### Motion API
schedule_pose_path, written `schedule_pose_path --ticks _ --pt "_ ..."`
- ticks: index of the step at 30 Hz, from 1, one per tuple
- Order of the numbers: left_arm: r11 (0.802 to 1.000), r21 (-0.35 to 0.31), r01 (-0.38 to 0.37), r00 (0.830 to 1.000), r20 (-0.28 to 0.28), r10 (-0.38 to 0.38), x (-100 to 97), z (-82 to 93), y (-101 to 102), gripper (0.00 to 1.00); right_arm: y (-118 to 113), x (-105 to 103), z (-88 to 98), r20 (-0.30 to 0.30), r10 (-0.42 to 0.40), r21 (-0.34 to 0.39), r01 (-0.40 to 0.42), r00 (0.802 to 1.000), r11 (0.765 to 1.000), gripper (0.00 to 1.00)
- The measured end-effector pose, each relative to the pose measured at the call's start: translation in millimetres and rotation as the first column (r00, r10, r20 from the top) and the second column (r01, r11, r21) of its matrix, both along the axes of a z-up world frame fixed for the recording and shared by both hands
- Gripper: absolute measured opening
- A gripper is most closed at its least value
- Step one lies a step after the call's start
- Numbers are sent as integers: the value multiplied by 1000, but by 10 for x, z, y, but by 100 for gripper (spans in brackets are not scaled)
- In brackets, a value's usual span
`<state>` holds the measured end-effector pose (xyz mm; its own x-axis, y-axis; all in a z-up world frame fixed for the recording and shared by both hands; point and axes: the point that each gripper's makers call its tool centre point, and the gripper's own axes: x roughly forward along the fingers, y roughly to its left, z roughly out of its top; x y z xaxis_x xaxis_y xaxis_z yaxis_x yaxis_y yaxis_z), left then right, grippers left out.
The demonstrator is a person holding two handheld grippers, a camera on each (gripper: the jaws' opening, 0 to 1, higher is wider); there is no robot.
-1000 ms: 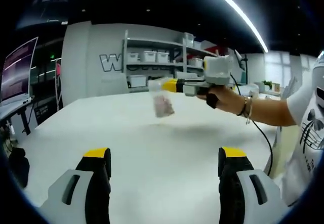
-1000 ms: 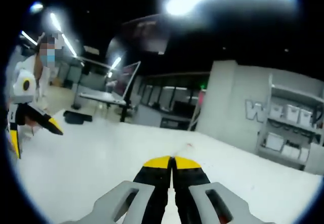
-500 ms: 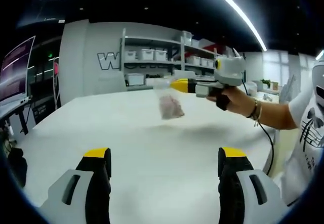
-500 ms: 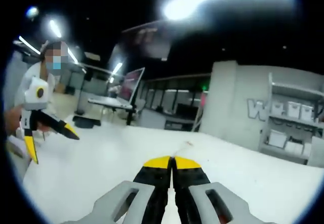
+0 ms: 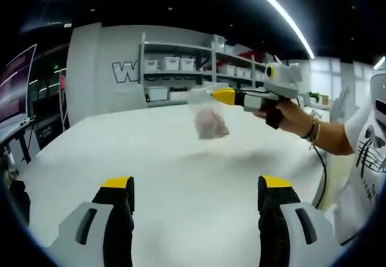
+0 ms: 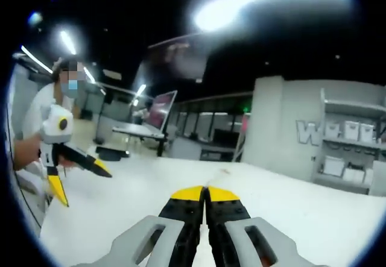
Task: Open the resealable bag by pulling the two sides of the seal apart until the entire bag opening is separated and visibly accessible.
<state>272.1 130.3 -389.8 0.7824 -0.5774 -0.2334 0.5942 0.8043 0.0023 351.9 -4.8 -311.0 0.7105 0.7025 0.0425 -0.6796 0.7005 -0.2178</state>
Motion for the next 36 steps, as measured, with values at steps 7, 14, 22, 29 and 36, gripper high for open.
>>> schedule_pose_path --ticks 7,14,22,29,36 --pt "1000 0 7 1000 -5 -7 9 -31 -20 82 43 -241 -9 11 35 -4 -35 999 999 0" --pt "1000 5 26 1000 15 -26 -5 -28 -40 74 116 -472 10 21 85 8 -85 996 996 0" --pt "1000 5 30 999 22 -30 -4 -36 -60 73 162 -605 -65 11 114 5 -114 993 993 0" --pt "998 -17 57 997 49 -56 -6 26 -111 69 182 -688 -107 4 145 -2 -145 989 989 0" --pt "998 -9 70 996 58 -69 2 27 -155 67 188 -744 -130 1 161 -10 -161 987 987 0"
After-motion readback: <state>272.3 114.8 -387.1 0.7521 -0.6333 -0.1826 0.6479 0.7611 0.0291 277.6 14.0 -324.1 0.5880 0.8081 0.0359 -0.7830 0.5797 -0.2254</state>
